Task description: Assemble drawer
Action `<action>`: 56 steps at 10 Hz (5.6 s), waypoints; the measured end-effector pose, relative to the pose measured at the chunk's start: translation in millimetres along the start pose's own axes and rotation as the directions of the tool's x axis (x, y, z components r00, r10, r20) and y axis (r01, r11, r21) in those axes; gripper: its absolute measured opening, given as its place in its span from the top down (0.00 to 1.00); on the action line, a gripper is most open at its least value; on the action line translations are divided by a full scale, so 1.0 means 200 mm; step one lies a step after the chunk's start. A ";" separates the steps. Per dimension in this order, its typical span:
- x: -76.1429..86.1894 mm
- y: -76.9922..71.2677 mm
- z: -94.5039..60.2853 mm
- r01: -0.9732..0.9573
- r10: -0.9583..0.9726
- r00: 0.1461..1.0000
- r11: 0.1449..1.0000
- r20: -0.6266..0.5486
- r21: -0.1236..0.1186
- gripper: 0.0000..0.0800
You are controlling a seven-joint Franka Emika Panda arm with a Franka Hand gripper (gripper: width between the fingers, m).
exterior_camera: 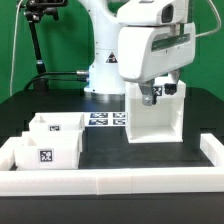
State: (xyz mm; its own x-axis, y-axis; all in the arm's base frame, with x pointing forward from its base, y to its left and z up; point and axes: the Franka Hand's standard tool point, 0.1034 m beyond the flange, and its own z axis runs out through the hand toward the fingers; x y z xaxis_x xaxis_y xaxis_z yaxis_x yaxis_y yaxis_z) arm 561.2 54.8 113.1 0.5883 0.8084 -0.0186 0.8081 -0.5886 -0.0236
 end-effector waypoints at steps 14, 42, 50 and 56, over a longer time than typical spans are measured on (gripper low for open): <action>-0.09 -0.30 -0.18 -0.471 0.468 0.881 0.882 -0.070 -0.022 0.19; -0.22 -0.84 0.10 -0.797 0.797 0.603 0.603 0.011 0.041 0.95; -0.18 -0.65 0.08 -0.796 0.797 0.603 0.603 -0.015 0.048 0.95; -0.06 -0.27 0.08 -0.744 0.743 0.658 0.667 -0.124 0.047 0.95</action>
Offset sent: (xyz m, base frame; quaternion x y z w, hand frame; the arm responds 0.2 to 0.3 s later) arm 0.0000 0.0000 0.0000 0.0000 0.0000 0.0000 1.0000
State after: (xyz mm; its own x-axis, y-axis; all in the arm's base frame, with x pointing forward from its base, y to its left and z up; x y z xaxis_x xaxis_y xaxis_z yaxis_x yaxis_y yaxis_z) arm 509.6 77.7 98.7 0.9911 0.0946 0.0939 0.0995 -0.9938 -0.0491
